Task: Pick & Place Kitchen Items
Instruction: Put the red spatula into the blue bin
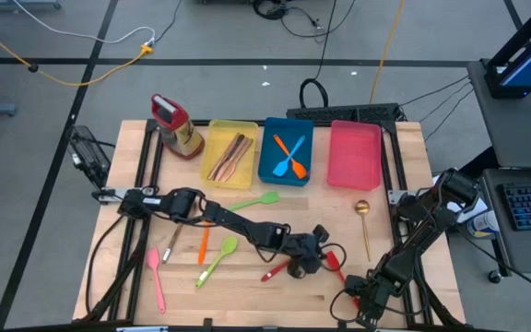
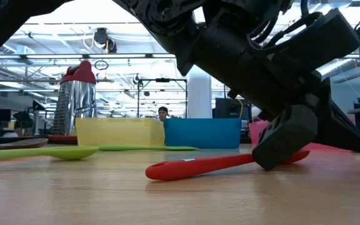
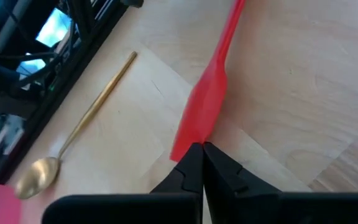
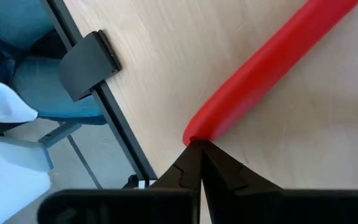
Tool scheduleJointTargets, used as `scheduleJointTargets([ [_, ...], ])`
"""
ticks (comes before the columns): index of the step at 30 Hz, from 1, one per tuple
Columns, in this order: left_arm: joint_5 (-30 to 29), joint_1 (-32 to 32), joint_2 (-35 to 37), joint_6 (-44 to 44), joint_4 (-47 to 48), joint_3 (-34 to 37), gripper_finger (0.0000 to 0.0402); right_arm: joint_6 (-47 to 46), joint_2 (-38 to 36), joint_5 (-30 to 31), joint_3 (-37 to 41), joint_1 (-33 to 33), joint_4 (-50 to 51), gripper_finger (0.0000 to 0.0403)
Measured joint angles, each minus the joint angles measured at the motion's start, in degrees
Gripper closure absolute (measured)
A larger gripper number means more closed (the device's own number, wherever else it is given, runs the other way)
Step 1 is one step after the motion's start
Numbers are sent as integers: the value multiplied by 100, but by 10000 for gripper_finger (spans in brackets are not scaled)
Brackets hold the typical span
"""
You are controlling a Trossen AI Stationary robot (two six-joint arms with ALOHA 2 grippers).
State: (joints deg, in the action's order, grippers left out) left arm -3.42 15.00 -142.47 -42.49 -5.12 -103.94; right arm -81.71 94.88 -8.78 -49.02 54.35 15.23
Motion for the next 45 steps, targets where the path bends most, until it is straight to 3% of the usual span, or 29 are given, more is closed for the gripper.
scheduleJointTargets([
  [8, -274, 244, 131, -5, 492, 1, 400, 194, -738, 1163, 16, -17, 716, 403],
  [13, -504, 335, 172, -96, 521, 7, 401, 448, -984, 2504, 11, -72, 1476, 402],
  [15, -612, 372, 180, -81, 563, 9, 401, 686, -991, 2761, 13, -129, 1484, 398],
  [31, -974, 449, 186, 119, 528, 9, 401, 2147, -702, 2563, 0, -756, 604, 318],
  [38, -989, 447, 191, 291, 513, 9, 401, 1889, -695, 2220, 0, -705, 587, 266],
  [45, -1020, 425, 196, 713, 517, 9, 401, 1611, -458, 2200, -2, -577, 648, 253],
])
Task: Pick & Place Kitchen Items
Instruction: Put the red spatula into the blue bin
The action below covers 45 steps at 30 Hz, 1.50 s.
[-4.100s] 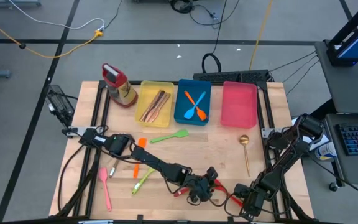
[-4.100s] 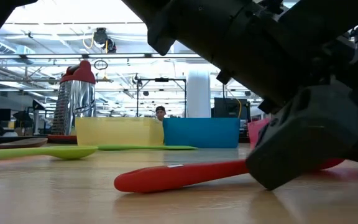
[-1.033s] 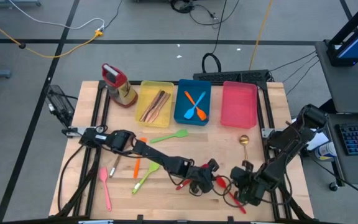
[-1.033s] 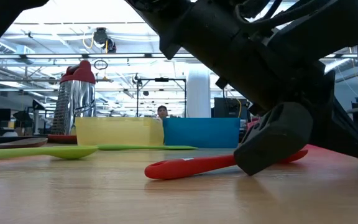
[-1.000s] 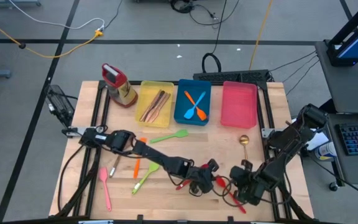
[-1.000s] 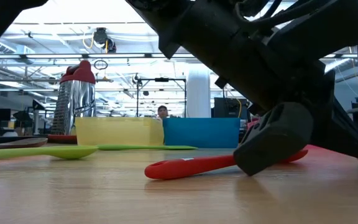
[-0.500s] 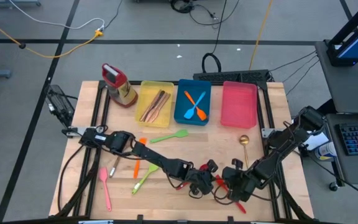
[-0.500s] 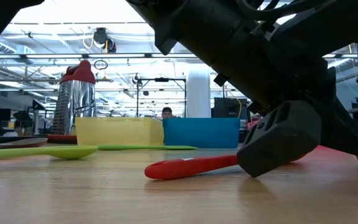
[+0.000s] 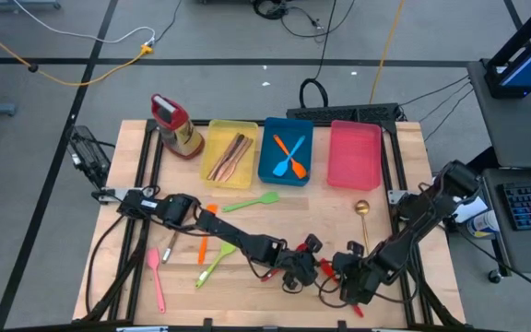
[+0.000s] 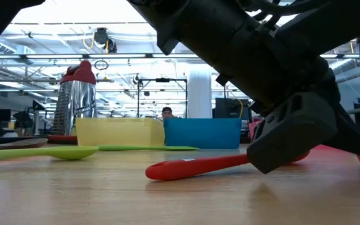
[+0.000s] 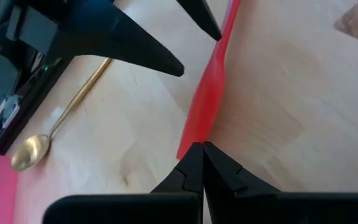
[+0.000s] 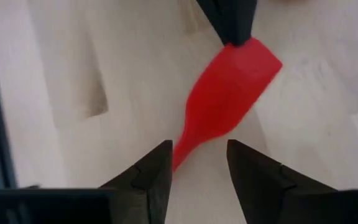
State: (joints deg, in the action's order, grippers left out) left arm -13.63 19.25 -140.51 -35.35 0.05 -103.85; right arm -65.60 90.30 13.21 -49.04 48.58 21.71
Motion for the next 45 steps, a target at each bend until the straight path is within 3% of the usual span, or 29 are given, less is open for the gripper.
scheduleJointTargets([
  [9, 55, -9, 2, 166, 168, -2, 401, -582, 290, -296, -9, 24, -17, 258],
  [32, 57, -4, 11, 209, -28, -2, 401, -1325, 103, -159, -4, 31, -396, 259],
  [45, 44, -4, 11, 269, -227, -7, 401, -1411, 440, -682, -20, 28, -430, 260],
])
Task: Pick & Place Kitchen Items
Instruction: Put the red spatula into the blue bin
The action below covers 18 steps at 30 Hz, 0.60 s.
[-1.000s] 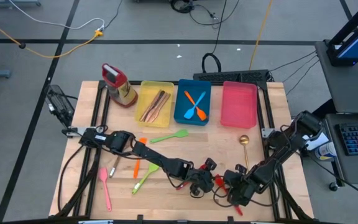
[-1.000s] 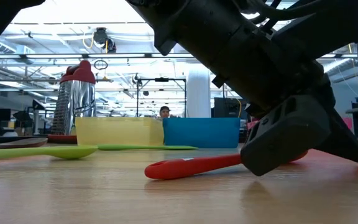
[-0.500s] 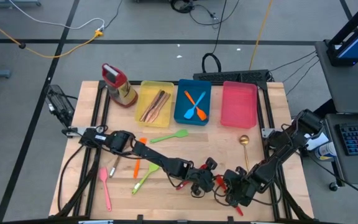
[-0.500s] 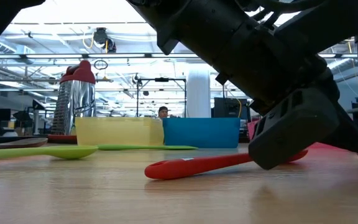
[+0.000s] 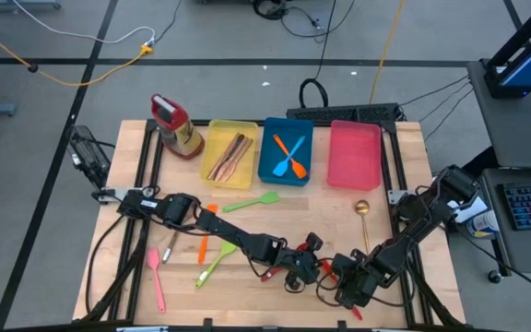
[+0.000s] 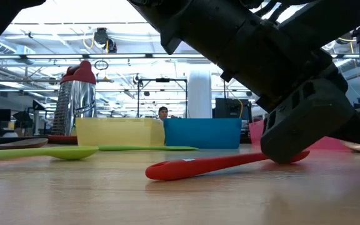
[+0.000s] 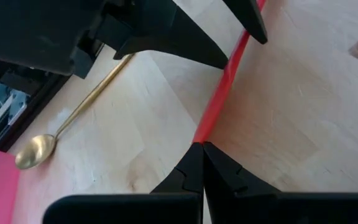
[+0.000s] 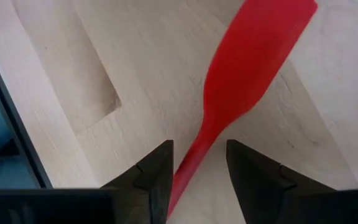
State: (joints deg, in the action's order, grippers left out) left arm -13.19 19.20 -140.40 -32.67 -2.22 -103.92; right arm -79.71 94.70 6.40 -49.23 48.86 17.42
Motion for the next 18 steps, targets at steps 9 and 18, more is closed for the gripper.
scheduleJointTargets([
  [9, -107, 11, 283, 76, 29, 0, 401, 177, 28, 11, 4, 9, -25, 329],
  [18, -413, 53, 463, 20, 73, -4, 400, 361, 39, 228, 7, 41, -49, 380],
])
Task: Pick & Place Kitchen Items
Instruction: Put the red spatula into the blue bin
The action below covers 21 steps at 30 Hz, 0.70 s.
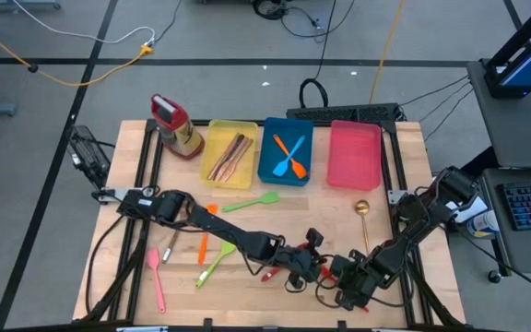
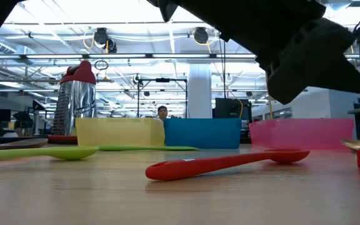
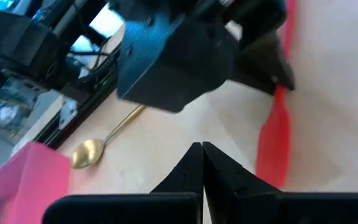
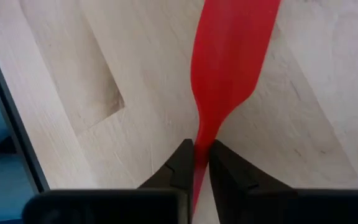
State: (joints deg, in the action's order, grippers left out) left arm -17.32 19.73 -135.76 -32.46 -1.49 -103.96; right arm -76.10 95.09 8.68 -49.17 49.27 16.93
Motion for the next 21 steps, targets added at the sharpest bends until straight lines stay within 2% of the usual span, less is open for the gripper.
scheduleJointTargets([
  [7, -1143, 201, 98, -97, 156, 11, 400, 441, -48, 100, 16, 27, -241, 380],
  [16, -1407, 351, 946, 758, 1184, 2, 396, 1208, -444, 1236, 22, -116, -211, 388],
  [21, -1440, 312, 1272, 839, 1692, 2, 352, 1888, -509, 1666, 22, -418, -213, 388],
])
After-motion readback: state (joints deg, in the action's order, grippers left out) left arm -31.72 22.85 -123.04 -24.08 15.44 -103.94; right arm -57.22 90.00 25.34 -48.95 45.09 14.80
